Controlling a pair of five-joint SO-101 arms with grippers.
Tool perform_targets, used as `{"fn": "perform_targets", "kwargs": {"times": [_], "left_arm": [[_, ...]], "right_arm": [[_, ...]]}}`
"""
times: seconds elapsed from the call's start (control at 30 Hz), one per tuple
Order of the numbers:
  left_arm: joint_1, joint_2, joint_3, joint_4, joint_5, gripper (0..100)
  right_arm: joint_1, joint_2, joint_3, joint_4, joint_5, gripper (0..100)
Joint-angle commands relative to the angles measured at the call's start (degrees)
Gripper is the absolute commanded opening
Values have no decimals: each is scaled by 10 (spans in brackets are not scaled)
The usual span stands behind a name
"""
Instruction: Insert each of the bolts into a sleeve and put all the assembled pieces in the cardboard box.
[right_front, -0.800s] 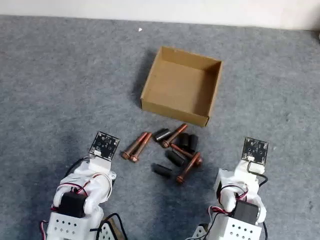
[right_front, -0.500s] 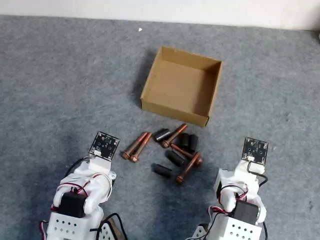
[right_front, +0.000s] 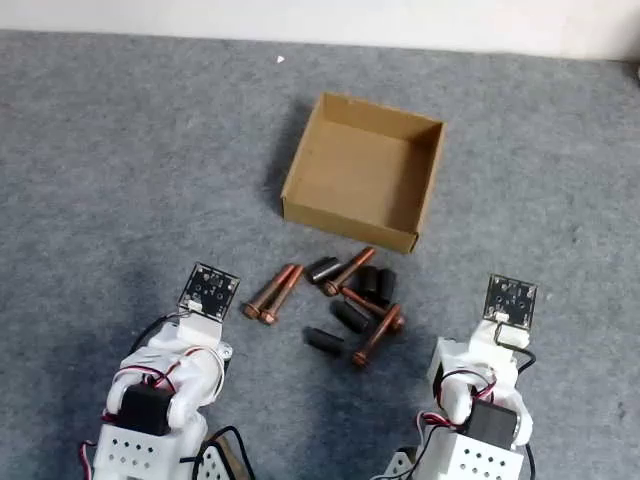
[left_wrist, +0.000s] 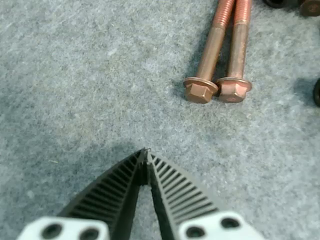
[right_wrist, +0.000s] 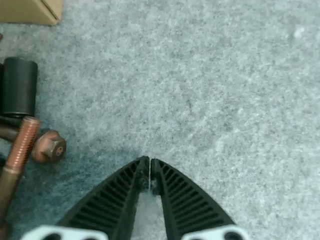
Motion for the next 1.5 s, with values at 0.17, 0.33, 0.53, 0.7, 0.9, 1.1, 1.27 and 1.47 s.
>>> {"fn": "perform_targets", "kwargs": {"times": [0.17, 0.33, 0.53, 0.7, 0.9, 1.1, 1.27, 1.47], "left_arm": [[-7, -1, 11, 3, -6, 7], [-7, -1, 11, 3, -6, 7], [-7, -1, 11, 3, -6, 7], [-7, -1, 11, 3, -6, 7], [-4, -1, 11, 3, -6, 7], [-51, -3, -7, 4, -6, 11], [-184, -5, -12, -2, -6, 11], [-201, -4, -7, -51, -7, 11]], "right_arm": [[7, -5, 77, 4, -3, 5], [7, -5, 77, 4, -3, 5], [6, -5, 77, 4, -4, 5], [6, -5, 77, 4, -4, 5], [5, -5, 77, 4, -3, 5], [5, -5, 75, -61, -2, 5], [-16, -5, 49, -152, -5, 5], [-88, -4, -77, -93, -6, 5]]}}
